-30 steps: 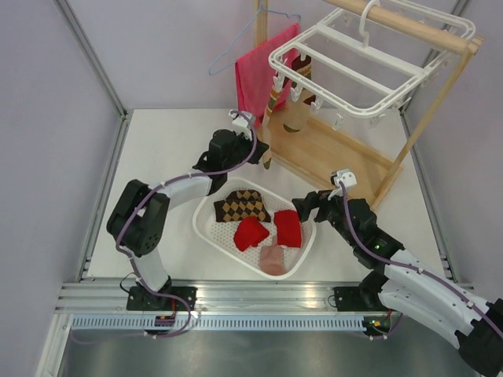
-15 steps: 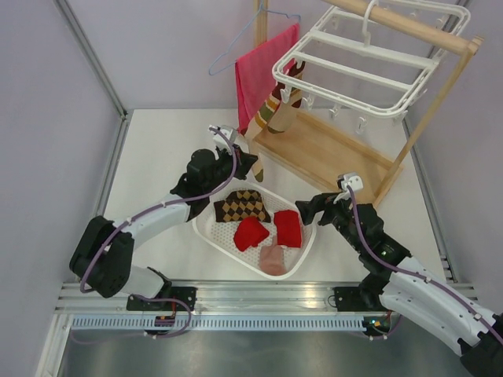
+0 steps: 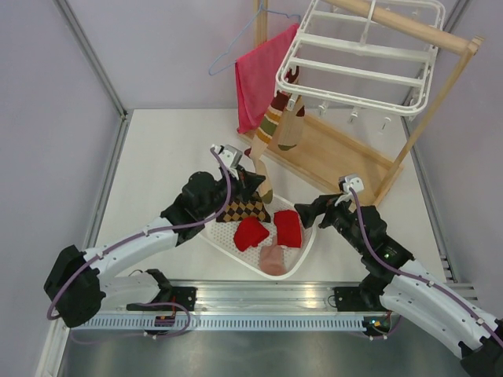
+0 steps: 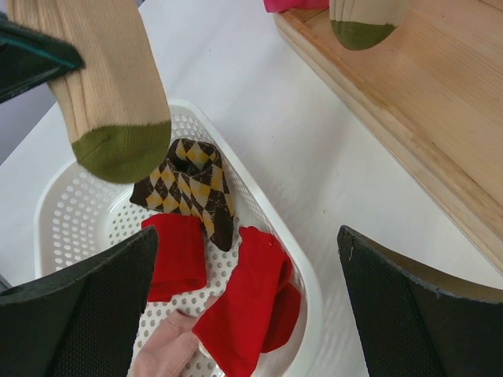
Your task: Remove the socks clipped to the hanger
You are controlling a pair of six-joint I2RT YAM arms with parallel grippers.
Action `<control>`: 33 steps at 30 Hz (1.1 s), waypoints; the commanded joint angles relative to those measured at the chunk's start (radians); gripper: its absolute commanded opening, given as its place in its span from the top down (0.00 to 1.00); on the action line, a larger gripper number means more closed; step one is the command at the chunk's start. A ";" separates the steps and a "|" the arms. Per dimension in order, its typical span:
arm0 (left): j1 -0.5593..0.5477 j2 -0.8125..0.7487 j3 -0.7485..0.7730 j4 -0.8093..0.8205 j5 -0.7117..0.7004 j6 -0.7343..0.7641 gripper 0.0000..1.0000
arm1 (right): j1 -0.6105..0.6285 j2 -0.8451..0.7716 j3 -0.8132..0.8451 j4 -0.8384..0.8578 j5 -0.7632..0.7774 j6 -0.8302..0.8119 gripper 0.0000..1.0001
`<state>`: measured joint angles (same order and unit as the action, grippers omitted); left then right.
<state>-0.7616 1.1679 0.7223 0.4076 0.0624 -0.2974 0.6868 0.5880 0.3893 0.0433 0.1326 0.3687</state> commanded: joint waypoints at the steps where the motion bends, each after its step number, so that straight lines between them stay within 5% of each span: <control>1: -0.067 -0.072 -0.021 -0.033 -0.067 0.014 0.98 | -0.003 -0.011 0.029 0.004 -0.034 0.010 0.02; 15: -0.295 -0.077 -0.017 -0.066 -0.272 -0.057 0.98 | -0.001 0.012 0.255 0.046 -0.131 -0.016 0.04; 25: -0.516 0.012 0.057 -0.116 -0.542 0.001 0.98 | -0.001 0.113 0.471 0.064 -0.249 0.012 0.05; 33: -0.573 0.018 0.075 -0.127 -0.581 0.006 0.98 | 0.002 0.228 0.609 0.069 -0.272 0.009 0.05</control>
<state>-1.3079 1.1831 0.7509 0.2844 -0.4755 -0.3225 0.6872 0.7822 0.9268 0.0963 -0.1085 0.3714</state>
